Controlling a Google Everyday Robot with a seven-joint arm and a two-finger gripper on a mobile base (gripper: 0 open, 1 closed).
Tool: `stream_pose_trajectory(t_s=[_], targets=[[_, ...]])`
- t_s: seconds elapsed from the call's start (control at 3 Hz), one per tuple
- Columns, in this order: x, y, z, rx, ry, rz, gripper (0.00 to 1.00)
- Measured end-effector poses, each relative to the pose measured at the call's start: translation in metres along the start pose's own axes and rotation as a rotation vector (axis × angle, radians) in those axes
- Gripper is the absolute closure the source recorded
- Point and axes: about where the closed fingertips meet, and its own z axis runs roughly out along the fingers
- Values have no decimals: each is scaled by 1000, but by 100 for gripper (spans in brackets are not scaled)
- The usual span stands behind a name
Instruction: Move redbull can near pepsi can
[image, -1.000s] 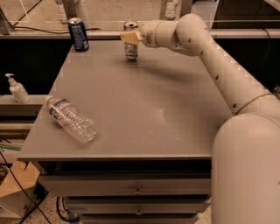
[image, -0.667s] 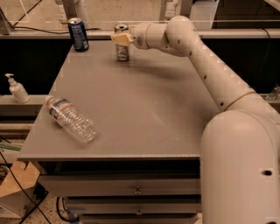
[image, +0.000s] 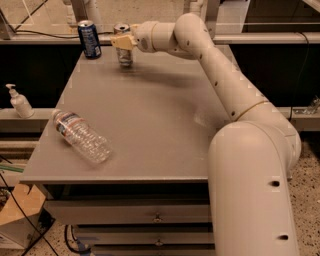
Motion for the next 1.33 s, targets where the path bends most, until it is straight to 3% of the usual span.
stream_pose_trajectory(t_s=[0.33, 0.67, 1.33], targets=[[-8, 6, 16, -29, -8, -16, 100], [-9, 9, 30, -49, -21, 17, 100], [4, 10, 44, -80, -10, 106, 60]])
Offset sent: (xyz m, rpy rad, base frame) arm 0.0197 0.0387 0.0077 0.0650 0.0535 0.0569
